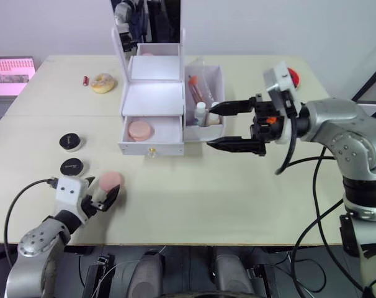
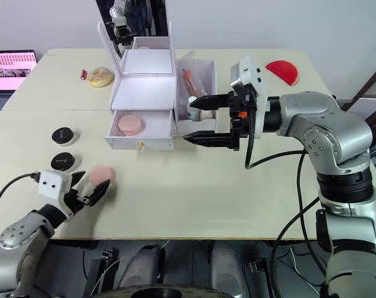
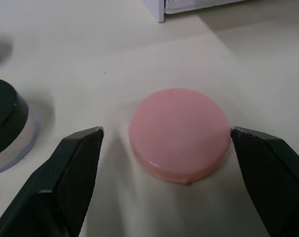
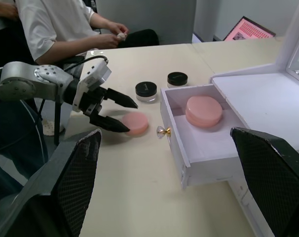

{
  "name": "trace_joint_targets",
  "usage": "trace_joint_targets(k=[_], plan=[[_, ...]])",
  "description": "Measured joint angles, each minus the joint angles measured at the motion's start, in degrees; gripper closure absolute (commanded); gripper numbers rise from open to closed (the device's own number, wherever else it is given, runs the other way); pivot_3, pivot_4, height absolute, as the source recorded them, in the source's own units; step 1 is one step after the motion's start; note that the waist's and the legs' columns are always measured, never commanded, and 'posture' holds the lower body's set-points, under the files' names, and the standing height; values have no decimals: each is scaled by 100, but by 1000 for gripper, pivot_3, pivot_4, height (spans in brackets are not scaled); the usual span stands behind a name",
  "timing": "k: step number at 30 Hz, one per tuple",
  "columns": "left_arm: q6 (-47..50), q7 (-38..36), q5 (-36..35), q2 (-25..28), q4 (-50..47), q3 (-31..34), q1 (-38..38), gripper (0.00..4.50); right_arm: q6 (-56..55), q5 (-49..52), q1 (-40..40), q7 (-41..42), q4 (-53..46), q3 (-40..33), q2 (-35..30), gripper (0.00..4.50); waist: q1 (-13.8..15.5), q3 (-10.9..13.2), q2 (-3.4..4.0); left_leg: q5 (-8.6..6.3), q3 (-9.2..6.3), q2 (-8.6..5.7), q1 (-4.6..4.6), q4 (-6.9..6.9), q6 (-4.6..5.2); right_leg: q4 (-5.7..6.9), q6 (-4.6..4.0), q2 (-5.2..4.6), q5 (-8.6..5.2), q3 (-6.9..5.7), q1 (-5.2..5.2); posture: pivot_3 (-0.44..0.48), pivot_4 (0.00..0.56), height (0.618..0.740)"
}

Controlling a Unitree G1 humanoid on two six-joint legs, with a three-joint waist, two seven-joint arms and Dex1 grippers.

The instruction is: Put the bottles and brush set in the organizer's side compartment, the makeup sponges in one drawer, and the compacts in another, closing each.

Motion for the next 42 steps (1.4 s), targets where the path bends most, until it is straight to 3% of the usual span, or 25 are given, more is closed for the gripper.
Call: trace_joint_targets(k=[5,15,18,20,29,33,37,42], plan=[[-129,40,72,-43,338,-351,-293,178,55,15,108,-74,-61,-8,-3,0,4,-1,1,0,0,0,0,0,0,0,1,0,1,0,0,0,150,739],[-268,142,118,-44,550,-474,-444,178,79,20,111,-165,-115,-10,-4,0,17,-8,13,0,0,0,7,0,0,0,1,0,0,0,7,0,150,739],[-263,145,101,-43,550,-473,-427,1017,78,18,111,-172,-115,-10,-11,0,13,-8,13,0,0,0,7,0,0,0,1,0,0,0,7,0,150,739],[-258,152,89,-43,550,-462,-417,1817,78,16,111,-174,-115,-10,-16,0,10,-8,13,0,0,0,7,-1,0,0,1,0,0,0,7,0,150,739],[3,198,-115,50,231,-353,-205,1812,76,12,112,-185,-116,-10,-17,0,-23,-8,13,0,0,0,6,-3,1,-3,1,0,-1,0,6,0,150,739],[546,9,-661,507,-300,12,-296,1812,73,11,128,-219,-121,-10,-16,0,-4,-4,7,0,-4,0,2,-2,1,0,1,1,-1,-2,3,0,150,739],[1296,-399,-1600,1558,-831,920,-721,1812,44,9,307,-224,-175,-19,-47,0,0,-3,9,0,-4,0,-2,-1,1,-6,0,0,-2,-1,3,0,150,739],[1833,-968,-2274,2535,-688,1284,-1302,1812,36,24,496,-184,-222,-273,-330,0,5,3,6,0,-5,0,-4,-3,1,-7,1,1,-2,-3,-1,0,150,739]])
